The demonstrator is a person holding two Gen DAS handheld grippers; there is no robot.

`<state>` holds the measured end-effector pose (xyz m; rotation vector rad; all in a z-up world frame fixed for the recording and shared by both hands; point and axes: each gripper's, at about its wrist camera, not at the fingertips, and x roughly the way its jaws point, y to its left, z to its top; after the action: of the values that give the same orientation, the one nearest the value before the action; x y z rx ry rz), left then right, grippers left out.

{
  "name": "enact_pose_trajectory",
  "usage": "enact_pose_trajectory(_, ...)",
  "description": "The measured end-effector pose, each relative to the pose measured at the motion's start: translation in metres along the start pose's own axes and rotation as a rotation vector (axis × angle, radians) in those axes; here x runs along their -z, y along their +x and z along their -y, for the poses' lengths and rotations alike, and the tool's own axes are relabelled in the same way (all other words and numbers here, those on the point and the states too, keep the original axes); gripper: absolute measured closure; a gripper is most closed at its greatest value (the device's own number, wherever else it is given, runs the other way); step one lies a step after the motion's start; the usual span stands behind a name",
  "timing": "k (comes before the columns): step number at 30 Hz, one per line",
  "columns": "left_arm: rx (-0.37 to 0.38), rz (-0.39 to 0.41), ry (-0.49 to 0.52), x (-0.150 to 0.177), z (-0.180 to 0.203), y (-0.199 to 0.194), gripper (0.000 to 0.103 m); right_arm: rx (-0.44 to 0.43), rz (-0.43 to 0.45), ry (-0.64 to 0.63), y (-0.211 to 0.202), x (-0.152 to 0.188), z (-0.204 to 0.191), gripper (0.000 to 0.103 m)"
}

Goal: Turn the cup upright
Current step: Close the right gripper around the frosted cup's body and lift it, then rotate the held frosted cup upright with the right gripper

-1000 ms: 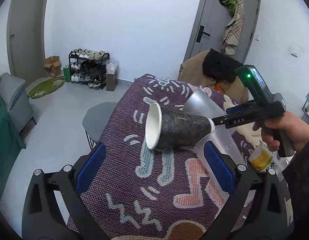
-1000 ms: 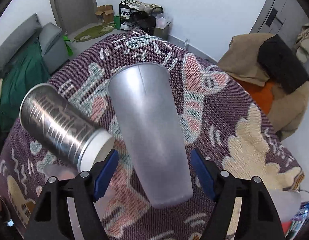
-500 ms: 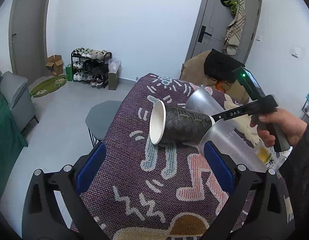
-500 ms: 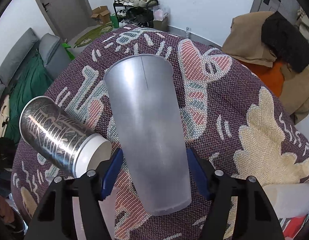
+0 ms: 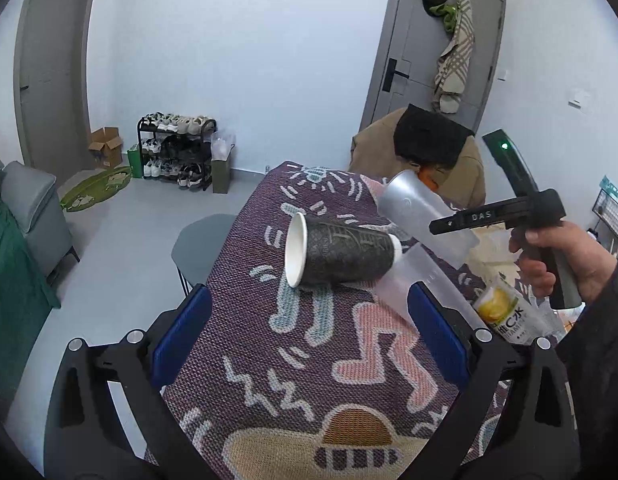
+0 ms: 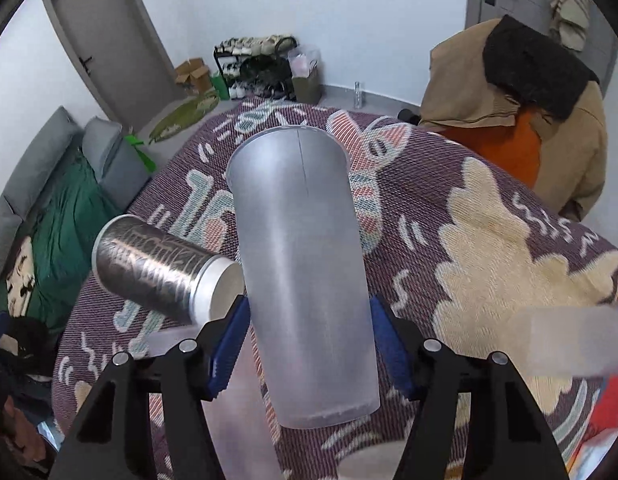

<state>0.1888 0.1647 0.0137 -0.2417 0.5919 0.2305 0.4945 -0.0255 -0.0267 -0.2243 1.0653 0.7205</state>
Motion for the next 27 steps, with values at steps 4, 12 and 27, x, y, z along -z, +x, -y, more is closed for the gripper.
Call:
enact_pose_trajectory(4,0.025,0.014,0.016,0.002,0.013,-0.011,0.006,-0.007,0.03,0.004,-0.025,0.016,0.0,0.042)
enact_pose_trajectory(12,0.067,0.014,0.055,0.009,0.039,-0.023,0.006,-0.012,0.129,0.067,-0.085,0.072,0.001,0.042)
enact_pose_trajectory(27,0.143,0.009,0.101,0.026,0.07,-0.04,0.006,-0.147,0.258,0.284,-0.145,0.203,0.009,0.041)
